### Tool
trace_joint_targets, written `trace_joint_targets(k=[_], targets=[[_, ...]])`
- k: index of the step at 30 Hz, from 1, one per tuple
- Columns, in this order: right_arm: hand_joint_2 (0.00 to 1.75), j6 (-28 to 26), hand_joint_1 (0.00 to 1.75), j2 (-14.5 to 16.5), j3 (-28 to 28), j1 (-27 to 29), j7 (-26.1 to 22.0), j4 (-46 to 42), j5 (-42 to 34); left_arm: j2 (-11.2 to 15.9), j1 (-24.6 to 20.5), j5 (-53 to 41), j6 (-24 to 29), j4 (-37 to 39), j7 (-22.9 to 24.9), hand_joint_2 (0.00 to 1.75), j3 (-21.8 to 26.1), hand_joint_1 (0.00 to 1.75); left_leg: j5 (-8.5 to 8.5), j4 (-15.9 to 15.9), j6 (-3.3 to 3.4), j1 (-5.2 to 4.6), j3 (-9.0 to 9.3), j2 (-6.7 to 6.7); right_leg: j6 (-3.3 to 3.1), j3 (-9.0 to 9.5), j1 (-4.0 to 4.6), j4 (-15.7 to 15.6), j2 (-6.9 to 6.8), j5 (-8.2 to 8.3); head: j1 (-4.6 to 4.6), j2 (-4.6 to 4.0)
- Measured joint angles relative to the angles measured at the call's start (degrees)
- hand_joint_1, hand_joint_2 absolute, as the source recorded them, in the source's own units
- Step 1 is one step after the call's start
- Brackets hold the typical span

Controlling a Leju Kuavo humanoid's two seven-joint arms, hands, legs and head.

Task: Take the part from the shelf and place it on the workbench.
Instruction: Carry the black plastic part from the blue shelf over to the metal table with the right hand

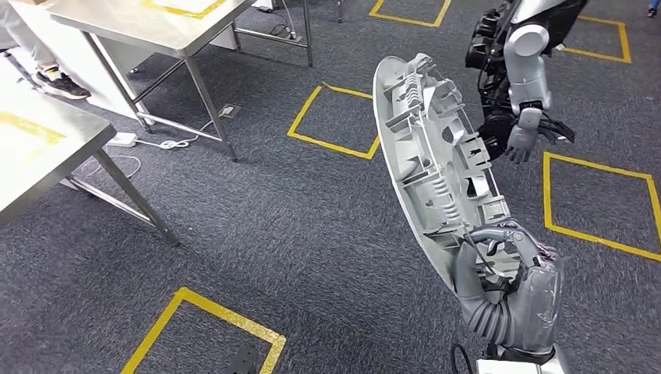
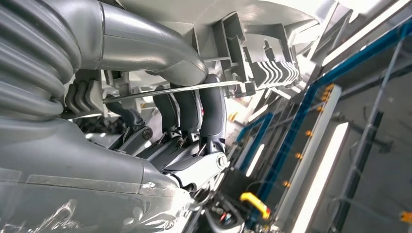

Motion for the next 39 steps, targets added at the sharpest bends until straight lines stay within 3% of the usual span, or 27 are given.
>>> trace_joint_targets(k=[1,3,4,6,7,8,9,10,11,12,14,16,18,19,21,23,25,26,28,30,31,32,34,36,38,39], targets=[[1.75,0.0,1.75,0.0,0.0,-0.01,-0.02,-0.01,0.01,0.01,-0.05,-0.01,0.01,0.0,-0.01,1.75,0.0,0.0,-0.21,-0.78,0.41,-0.37,0.3,0.74,0.25,0.06,0.14,-0.03,-0.61,-0.12,-0.01,0.0],[1.75,0.0,1.75,-0.01,-0.02,-0.05,-0.03,-0.04,0.01,0.05,0.04,0.0,0.02,0.0,0.01,1.75,0.0,0.0,-0.21,-1.12,1.19,-0.5,0.3,-0.24,0.84,0.27,0.17,-0.1,-1.78,-0.45,0.02,0.0],[1.75,0.01,1.75,-0.01,-0.02,-0.05,-0.01,-0.05,0.01,0.09,0.12,0.01,0.04,0.0,0.01,1.75,0.01,0.0,-0.12,-1.32,1.5,-0.39,0.34,-1.04,1.13,0.3,0.01,0.23,-1.18,-0.87,0.11,0.0],[1.75,0.01,1.75,-0.02,-0.03,0.01,0.01,-0.12,0.01,0.11,0.05,0.0,0.03,-0.01,0.0,1.75,0.02,0.0,0.07,-1.68,2.14,-0.04,0.53,-2.58,1.52,-1.28,-0.31,3.82,2.05,-3.06,0.49,0.0],[1.75,0.01,1.75,-0.02,-0.01,0.05,-0.01,-0.14,0.01,0.09,-0.06,-0.01,0.01,-0.02,-0.01,1.75,0.02,0.0,0.07,-1.7,2.35,-0.01,0.53,-3.35,1.58,-3.07,-0.39,7.35,3.88,-4.64,0.78,0.0],[1.75,0.0,1.75,-0.03,-0.01,0.09,-0.03,-0.15,0.02,0.04,-0.14,-0.01,-0.01,-0.03,-0.01,1.75,0.02,0.0,0.04,-1.69,2.5,0.0,0.54,-4.15,1.61,-5.28,-0.39,11.33,4.81,-6.15,1.03,0.0],[1.75,0.0,1.75,-0.05,-0.01,0.14,-0.04,-0.15,0.02,0.0,-0.16,-0.01,-0.02,-0.05,-0.01,1.75,0.02,0.0,0.02,-1.68,2.56,-0.01,0.59,-5.03,1.64,-7.3,-0.37,14.63,5.17,-6.99,1.2,0.0],[1.75,0.0,1.75,-0.07,-0.01,0.2,-0.05,-0.15,0.02,-0.02,-0.12,-0.01,-0.02,-0.06,-0.01,1.75,0.02,0.0,-0.01,-1.66,2.56,-0.03,0.67,-5.94,1.62,-8.52,-0.36,16.12,5.27,-6.67,1.29,0.0],[1.75,0.0,1.75,-0.08,-0.01,0.26,-0.04,-0.15,0.01,-0.03,-0.09,0.0,-0.02,-0.07,-0.01,1.75,0.02,0.0,-0.04,-1.63,2.53,-0.04,0.78,-6.88,1.55,-8.71,-0.37,15.39,5.37,-5.18,1.35,0.0],[1.75,0.01,1.75,-0.08,0.0,0.3,-0.04,-0.15,0.01,-0.04,-0.07,0.01,-0.02,-0.09,-0.01,1.75,0.02,0.0,-0.1,-1.58,2.46,-0.02,0.92,-7.84,1.43,-7.84,-0.41,12.5,5.69,-2.77,1.41,0.0],[1.75,0.02,1.75,-0.08,0.01,0.3,-0.04,-0.14,0.01,-0.08,-0.1,0.02,-0.03,-0.16,-0.02,1.75,0.02,0.0,-0.33,-1.29,2.13,0.0,0.98,-9.6,1.14,-4.92,-0.62,4.94,7.84,1.39,1.53,0.0],[1.75,0.05,1.75,-0.08,0.01,0.2,-0.07,-0.19,0.02,-0.1,-0.13,0.08,-0.05,-0.2,-0.03,1.75,0.03,0.0,-0.41,-1.03,1.53,0.22,0.54,-10.99,0.91,-3.35,-0.68,1.13,9.68,2.3,1.58,0.0],[1.75,0.09,1.75,-0.1,0.0,0.0,-0.09,-0.24,0.02,-0.08,0.03,0.16,-0.05,-0.2,-0.03,1.75,0.03,0.0,-0.3,-1.11,0.81,0.54,0.17,-12.23,0.52,-3.06,-0.54,0.52,9.11,2.04,1.68,0.0],[1.75,0.11,1.75,-0.11,-0.01,-0.1,-0.08,-0.25,0.03,-0.05,0.16,0.19,-0.03,-0.2,-0.02,1.75,0.02,0.0,-0.47,-0.98,0.49,0.54,0.04,-11.94,0.22,-2.8,-0.56,0.17,8.45,2.1,1.68,0.0],[1.75,0.13,1.75,-0.1,-0.01,-0.21,-0.08,-0.28,0.05,0.01,0.16,0.22,0.02,-0.21,-0.01,1.75,0.02,0.0,-2.19,1.62,-0.09,0.36,-1.05,-9.12,-0.41,-2.03,-0.69,-0.58,6.91,2.18,1.3,0.0],[1.75,0.13,1.75,-0.1,-0.02,-0.23,-0.09,-0.32,0.09,0.01,0.0,0.21,0.02,-0.22,-0.01,1.75,0.02,0.0,-5.43,8.31,-0.64,0.47,-3.98,-5.77,-0.78,-1.38,-0.6,-0.84,5.25,1.94,0.83,0.0],[1.75,0.13,1.75,-0.1,-0.02,-0.26,-0.1,-0.33,0.11,0.01,0.04,0.22,0.01,-0.23,-0.01,1.75,0.02,0.0,-6.97,13.76,-1.11,0.83,-6.58,-4.83,-0.79,-0.97,-0.57,-0.83,3.64,1.54,0.74,0.0],[1.75,0.13,1.75,-0.1,-0.01,-0.27,-0.1,-0.33,0.11,0.01,0.12,0.22,0.0,-0.24,-0.01,1.75,0.02,0.0,-6.25,13.77,-1.29,1.0,-6.65,-4.65,-0.71,-0.74,-0.58,-0.82,2.93,1.33,0.67,0.0],[1.75,0.12,1.75,-0.09,0.01,-0.27,-0.1,-0.33,0.11,0.03,0.19,0.21,-0.01,-0.24,0.01,1.75,0.02,0.0,-2.32,7.72,-1.38,1.19,-3.81,-3.41,-0.37,-0.09,-0.6,-0.81,1.59,0.81,0.47,0.0],[1.75,0.1,1.75,-0.09,0.02,-0.28,-0.12,-0.34,0.16,0.02,0.05,0.17,-0.02,-0.26,0.01,1.75,0.02,0.0,0.2,1.1,-0.96,0.66,-0.59,-0.35,0.16,0.42,-0.27,-0.73,0.41,0.29,0.17,0.0],[1.75,0.08,1.75,-0.1,0.02,-0.3,-0.15,-0.35,0.2,0.02,-0.01,0.14,-0.02,-0.28,0.03,1.75,0.02,0.0,0.4,-0.43,-0.53,0.36,0.06,0.73,0.45,0.51,-0.06,-0.69,-0.17,0.11,0.1,0.0],[1.75,0.07,1.75,-0.1,0.02,-0.33,-0.18,-0.37,0.24,0.04,-0.03,0.1,-0.01,-0.29,0.04,1.75,0.02,0.0,0.07,-0.8,-0.04,0.05,0.14,1.0,0.71,0.58,0.12,-0.68,-0.83,-0.02,0.08,0.0],[1.75,0.04,1.75,-0.1,0.01,-0.43,-0.19,-0.39,0.28,0.09,0.08,0.04,0.01,-0.31,0.08,1.75,0.02,0.0,0.02,-1.09,0.95,0.11,0.06,-0.45,1.31,0.85,0.06,-0.64,-1.65,-0.51,0.19,0.0],[1.75,0.04,1.75,-0.1,-0.01,-0.45,-0.19,-0.42,0.29,0.13,0.08,0.01,0.03,-0.31,0.09,1.75,0.03,0.0,0.09,-1.33,1.76,0.37,0.19,-2.02,1.72,0.05,-0.29,1.63,0.73,-2.2,0.48,0.0],[1.75,0.03,1.75,-0.11,0.0,-0.4,-0.22,-0.44,0.33,0.14,-0.13,-0.01,0.02,-0.35,0.08,1.75,0.04,0.0,0.08,-1.38,2.35,0.46,0.24,-3.58,1.8,-3.56,-0.47,8.52,4.11,-5.28,1.07,0.0],[1.75,0.02,1.75,-0.11,0.01,-0.37,-0.24,-0.44,0.36,0.13,-0.2,-0.01,0.01,-0.39,0.08,1.75,0.04,0.0,0.05,-1.37,2.5,0.41,0.27,-4.43,1.78,-5.87,-0.45,12.44,4.81,-6.51,1.33,0.0]])
